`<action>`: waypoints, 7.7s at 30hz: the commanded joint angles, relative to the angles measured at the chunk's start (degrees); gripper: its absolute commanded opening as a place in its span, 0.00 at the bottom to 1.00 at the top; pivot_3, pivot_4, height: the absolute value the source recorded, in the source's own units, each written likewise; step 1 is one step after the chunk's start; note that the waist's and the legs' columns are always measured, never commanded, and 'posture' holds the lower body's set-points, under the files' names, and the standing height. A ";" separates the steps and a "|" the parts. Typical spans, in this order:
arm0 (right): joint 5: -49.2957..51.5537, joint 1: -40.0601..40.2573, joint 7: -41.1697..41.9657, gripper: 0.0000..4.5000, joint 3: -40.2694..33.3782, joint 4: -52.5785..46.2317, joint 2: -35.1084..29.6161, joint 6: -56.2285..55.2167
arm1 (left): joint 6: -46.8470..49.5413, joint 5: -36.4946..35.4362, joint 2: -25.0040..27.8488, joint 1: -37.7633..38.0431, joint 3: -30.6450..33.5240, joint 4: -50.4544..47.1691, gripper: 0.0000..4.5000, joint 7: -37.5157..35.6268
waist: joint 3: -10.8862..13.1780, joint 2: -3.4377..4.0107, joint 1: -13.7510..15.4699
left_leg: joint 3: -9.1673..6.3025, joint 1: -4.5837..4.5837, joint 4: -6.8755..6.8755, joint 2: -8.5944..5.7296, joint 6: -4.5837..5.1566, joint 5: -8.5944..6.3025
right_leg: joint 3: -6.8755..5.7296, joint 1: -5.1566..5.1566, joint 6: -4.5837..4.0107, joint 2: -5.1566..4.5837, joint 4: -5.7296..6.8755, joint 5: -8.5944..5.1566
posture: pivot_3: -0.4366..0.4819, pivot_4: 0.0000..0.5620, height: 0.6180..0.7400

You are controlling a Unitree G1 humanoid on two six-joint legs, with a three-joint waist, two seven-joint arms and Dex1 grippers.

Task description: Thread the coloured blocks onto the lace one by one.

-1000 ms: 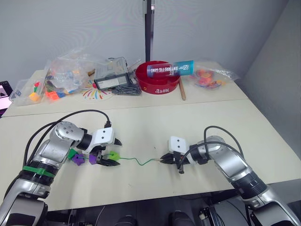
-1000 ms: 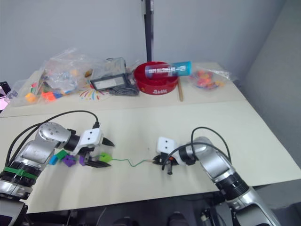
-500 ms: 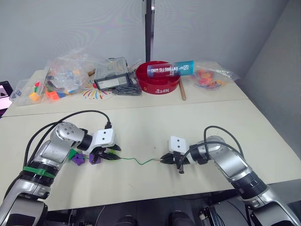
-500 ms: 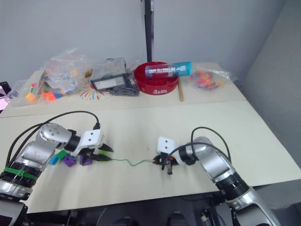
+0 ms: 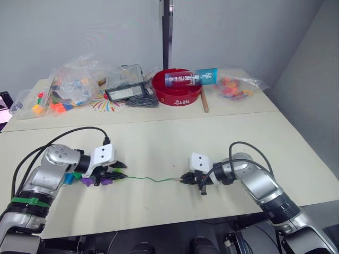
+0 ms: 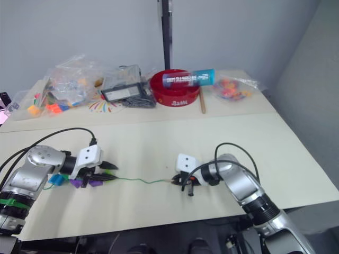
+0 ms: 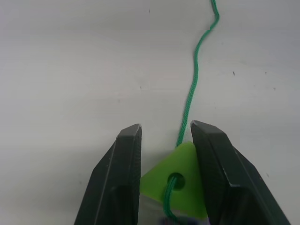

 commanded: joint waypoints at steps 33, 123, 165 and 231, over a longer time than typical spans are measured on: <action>1.88 2.81 0.92 0.00 -5.37 -1.52 -6.79 -0.28 | 3.02 -3.49 4.43 0.25 2.70 -4.00 0.97 -6.29 | 0.01 -0.01 1.30 | 0.03 -0.12 0.03 -0.09 0.00 0.00 | -0.10 0.00 0.01 -0.15 -0.04 0.00 | 0.48 0.27 1.00; 4.87 4.48 -1.49 0.00 -9.19 -4.35 -7.86 1.71 | 19.71 -4.21 8.52 -10.58 -9.00 -14.57 0.97 -5.75 | 0.27 -0.38 1.47 | -0.23 -0.56 0.79 -0.08 0.37 -0.21 | -0.24 -0.04 0.09 -0.04 0.05 0.03 | 0.48 0.27 1.00; 4.63 4.82 -6.71 0.00 -6.86 -5.70 -2.73 4.46 | 31.65 21.79 7.13 -16.48 -26.42 -21.23 0.97 -11.00 | 0.27 -0.38 1.32 | -0.25 -0.53 0.76 -0.07 0.37 -0.21 | -0.23 -0.03 0.10 0.00 0.06 0.03 | 0.48 0.27 1.00; 1.71 2.29 -1.53 0.00 -7.27 2.17 -8.46 -2.73 | 4.54 26.81 21.30 7.05 -8.55 5.09 0.28 1.19 | -0.25 0.66 -1.60 | 0.82 0.72 -0.07 0.67 0.76 -0.45 | 0.71 0.03 -0.23 0.68 0.06 -0.07 | 0.48 0.27 1.00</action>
